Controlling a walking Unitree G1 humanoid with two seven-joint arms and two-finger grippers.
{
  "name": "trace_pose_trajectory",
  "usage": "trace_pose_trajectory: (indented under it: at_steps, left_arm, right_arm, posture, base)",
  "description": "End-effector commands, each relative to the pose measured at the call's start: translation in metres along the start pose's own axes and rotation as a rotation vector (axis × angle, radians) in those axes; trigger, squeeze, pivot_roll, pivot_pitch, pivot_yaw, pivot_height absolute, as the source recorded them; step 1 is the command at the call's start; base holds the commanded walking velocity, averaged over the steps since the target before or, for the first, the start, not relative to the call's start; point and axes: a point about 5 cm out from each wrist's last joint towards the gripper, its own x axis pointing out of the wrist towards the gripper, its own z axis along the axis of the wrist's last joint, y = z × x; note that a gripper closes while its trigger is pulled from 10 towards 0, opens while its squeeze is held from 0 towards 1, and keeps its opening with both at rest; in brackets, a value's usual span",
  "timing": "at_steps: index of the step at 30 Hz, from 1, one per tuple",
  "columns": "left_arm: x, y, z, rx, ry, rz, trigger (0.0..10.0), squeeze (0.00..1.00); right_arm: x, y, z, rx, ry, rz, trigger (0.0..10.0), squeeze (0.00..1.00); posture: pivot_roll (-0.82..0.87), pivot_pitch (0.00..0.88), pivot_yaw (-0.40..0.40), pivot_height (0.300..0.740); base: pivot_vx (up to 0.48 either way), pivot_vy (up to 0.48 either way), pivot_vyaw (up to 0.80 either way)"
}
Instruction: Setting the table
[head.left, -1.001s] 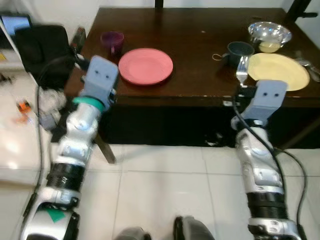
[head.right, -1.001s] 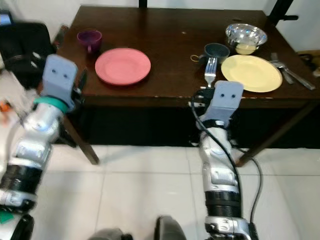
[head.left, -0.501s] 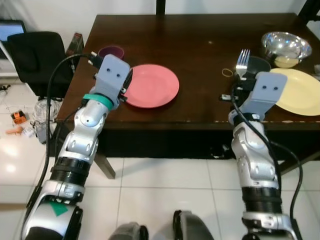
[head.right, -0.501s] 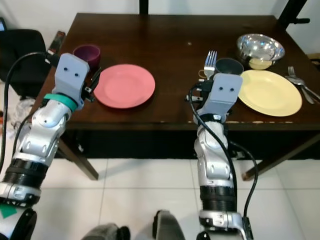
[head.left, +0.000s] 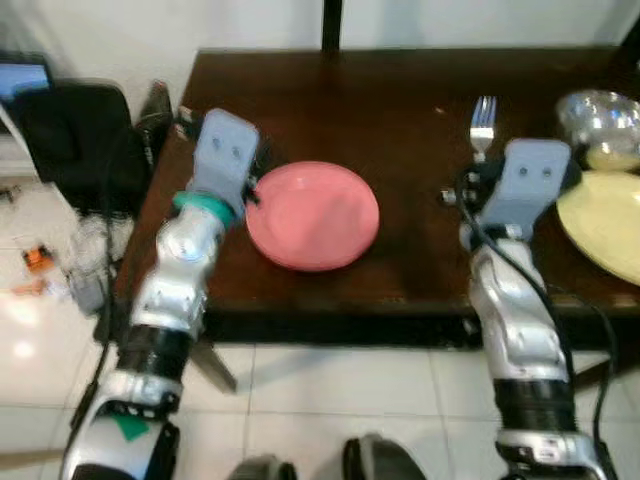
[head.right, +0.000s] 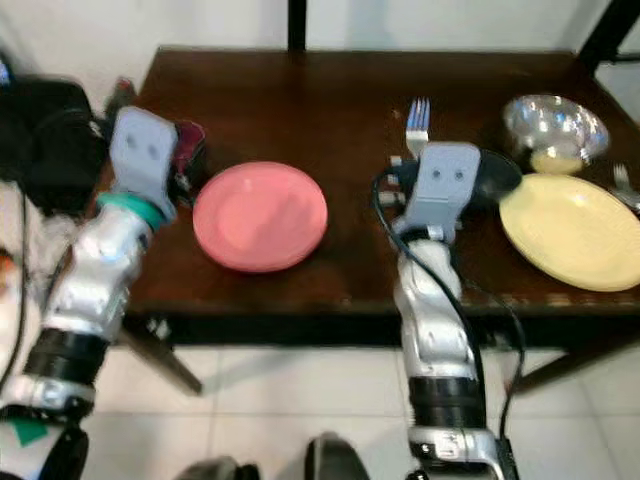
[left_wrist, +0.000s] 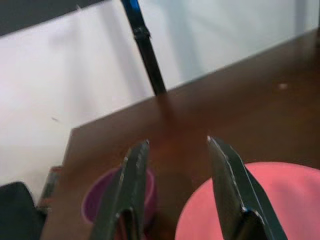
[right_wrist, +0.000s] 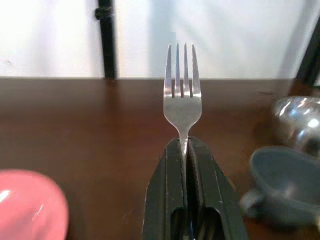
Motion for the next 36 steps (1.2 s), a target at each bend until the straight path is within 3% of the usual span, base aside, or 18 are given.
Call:
trace_pose_trajectory:
  at_steps: [1,6,11,19,30,36]
  left_arm:
    - [-0.003,0.004,-0.004,-0.018,0.016,0.028,10.0,0.00]
    - [-0.003,0.003,-0.002,-0.023,0.008,0.030,10.0,0.00]
    - [0.000,0.001,0.000,-0.052,0.004,0.008,10.0,0.00]
    - [-0.003,-0.007,-0.001,-0.115,0.015,-0.058,10.0,0.00]
    - [-0.003,-0.005,0.009,-0.167,-0.005,-0.091,10.0,0.00]
    - [-0.013,0.001,0.019,-0.139,0.013,-0.232,10.0,0.00]
  right_arm:
    - [0.000,0.002,-0.002,-0.015,0.018,0.029,10.0,0.00]
    - [0.005,-0.001,-0.003,-0.067,0.037,0.019,10.0,0.00]
    - [0.008,-0.016,-0.010,-0.088,0.091,-0.080,10.0,0.00]
    - [0.009,-0.028,-0.014,-0.123,0.127,-0.124,10.0,0.00]
    - [0.020,-0.018,-0.025,-0.120,0.197,-0.050,10.0,0.00]
    - [0.034,-0.003,-0.034,-0.065,0.255,0.002,10.0,0.00]
  posture:
    - [-0.05,0.000,0.022,0.740]
    - [-0.06,0.000,0.024,0.740]
    - [-0.06,0.004,0.026,0.740]
    - [-0.06,0.007,0.019,0.740]
    - [-0.05,0.029,0.020,0.740]
    - [-0.02,0.069,0.023,0.740]
  base:
    - [0.352,0.000,0.00]
    - [0.348,0.000,0.00]
    - [0.313,0.000,0.00]
    - [0.000,0.000,0.00]
    - [0.000,0.000,0.00]
    - [0.000,0.000,0.00]
